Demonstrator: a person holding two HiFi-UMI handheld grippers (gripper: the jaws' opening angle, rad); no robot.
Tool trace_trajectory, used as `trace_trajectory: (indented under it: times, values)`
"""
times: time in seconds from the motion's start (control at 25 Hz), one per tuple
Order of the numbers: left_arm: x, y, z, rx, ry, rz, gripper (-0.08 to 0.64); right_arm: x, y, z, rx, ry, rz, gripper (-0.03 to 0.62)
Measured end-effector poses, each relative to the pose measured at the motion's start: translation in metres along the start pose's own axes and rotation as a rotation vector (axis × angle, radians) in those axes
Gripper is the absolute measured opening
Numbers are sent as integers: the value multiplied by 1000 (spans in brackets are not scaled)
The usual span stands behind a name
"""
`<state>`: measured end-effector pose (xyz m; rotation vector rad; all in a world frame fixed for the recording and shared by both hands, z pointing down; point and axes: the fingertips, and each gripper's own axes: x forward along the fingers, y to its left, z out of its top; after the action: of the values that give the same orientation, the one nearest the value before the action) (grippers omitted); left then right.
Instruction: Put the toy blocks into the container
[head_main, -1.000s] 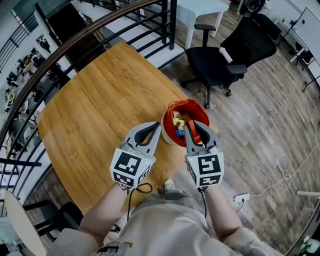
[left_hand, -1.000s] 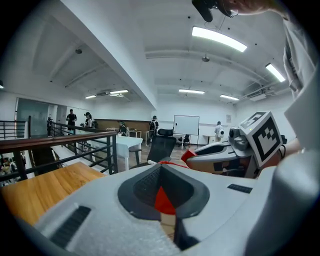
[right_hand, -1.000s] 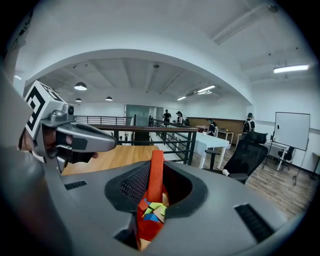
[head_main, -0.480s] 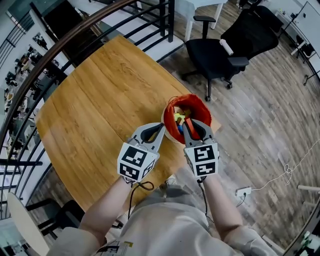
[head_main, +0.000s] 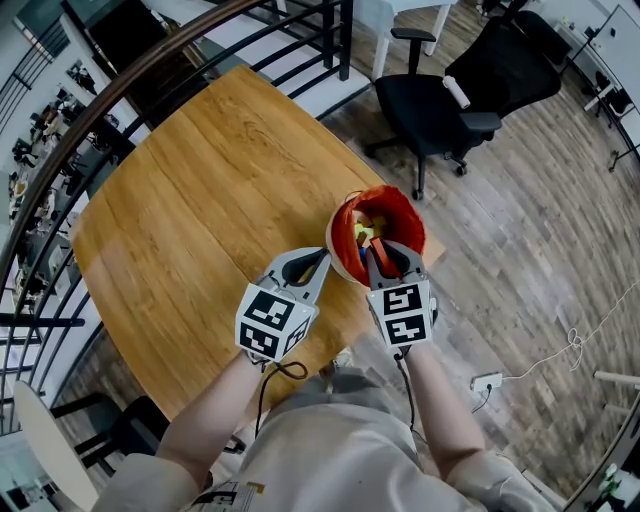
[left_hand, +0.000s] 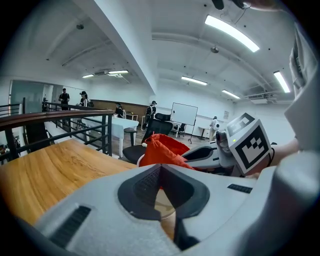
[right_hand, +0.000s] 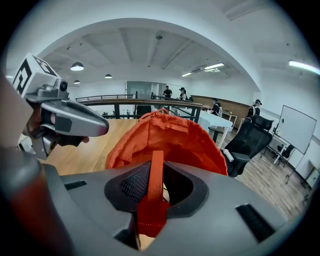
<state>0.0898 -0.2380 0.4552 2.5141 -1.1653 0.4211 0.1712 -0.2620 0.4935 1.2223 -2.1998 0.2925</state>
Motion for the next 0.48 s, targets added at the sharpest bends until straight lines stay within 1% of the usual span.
trace_trajectory:
  times: [0.28,0.48]
  values:
    - [-4,2,-10,-27,7,9,12,0,-1,-8,27,18,-6,91]
    - [-2,1,-12,-37,20,2,12,-1,-7,-9,38,23,-14,91]
